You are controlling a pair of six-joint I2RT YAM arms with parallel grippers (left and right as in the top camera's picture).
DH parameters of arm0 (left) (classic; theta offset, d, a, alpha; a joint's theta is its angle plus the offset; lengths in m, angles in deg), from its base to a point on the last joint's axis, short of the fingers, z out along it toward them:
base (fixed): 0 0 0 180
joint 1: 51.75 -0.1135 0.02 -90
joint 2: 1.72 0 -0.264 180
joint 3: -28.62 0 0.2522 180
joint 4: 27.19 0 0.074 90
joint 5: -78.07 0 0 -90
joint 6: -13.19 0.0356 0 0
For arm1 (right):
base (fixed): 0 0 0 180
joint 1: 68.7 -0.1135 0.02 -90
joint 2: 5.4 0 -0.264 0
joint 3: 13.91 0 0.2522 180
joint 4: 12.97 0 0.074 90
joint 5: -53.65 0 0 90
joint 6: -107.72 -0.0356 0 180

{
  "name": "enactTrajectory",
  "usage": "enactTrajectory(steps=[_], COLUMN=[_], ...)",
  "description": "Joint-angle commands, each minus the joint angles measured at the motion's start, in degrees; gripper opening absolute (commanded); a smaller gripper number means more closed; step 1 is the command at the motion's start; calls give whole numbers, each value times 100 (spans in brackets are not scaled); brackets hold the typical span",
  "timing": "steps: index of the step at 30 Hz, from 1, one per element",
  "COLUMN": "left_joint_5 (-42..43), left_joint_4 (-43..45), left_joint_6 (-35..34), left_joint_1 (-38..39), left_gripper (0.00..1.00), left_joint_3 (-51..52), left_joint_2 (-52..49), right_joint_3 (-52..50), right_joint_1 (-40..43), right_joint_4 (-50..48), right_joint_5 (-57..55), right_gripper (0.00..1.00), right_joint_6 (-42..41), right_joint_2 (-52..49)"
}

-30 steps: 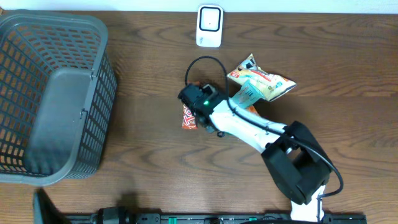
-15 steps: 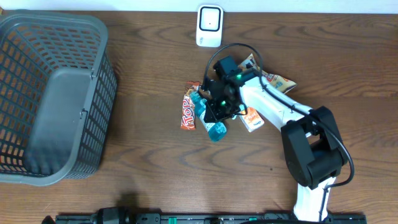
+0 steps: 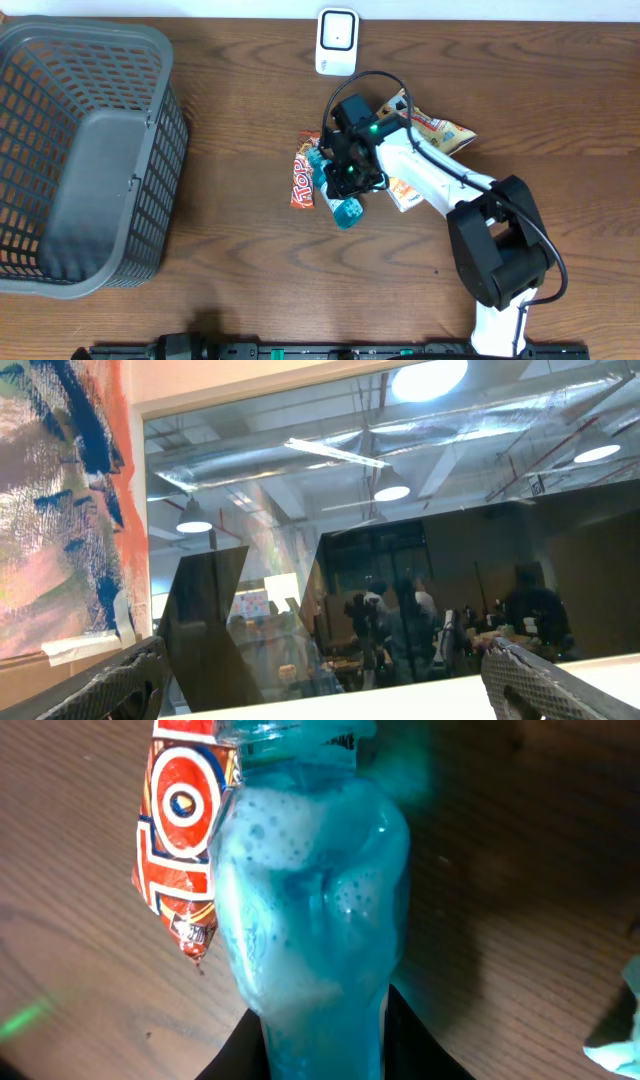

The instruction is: Scan the item barcode

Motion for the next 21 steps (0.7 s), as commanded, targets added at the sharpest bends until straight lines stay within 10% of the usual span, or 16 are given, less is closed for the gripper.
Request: enactTrajectory(steps=[1,21], left_joint_5=[52,52], left_joint_4=[42,197], left_joint_6=[-55,-52], left_joint_1=[-24,-24], left_gripper=[99,99], left_joint_3=[-11,1799], left_joint_2=[-17,1784], right_joint_3=[-181,-151], right_joint_1=[46,-297], right_joint_4=[20,129], right_joint_5=[-1495,-2879], right_gripper=[1,8], right_joint_6=[-260,-466], right_joint_2=[-385,-382])
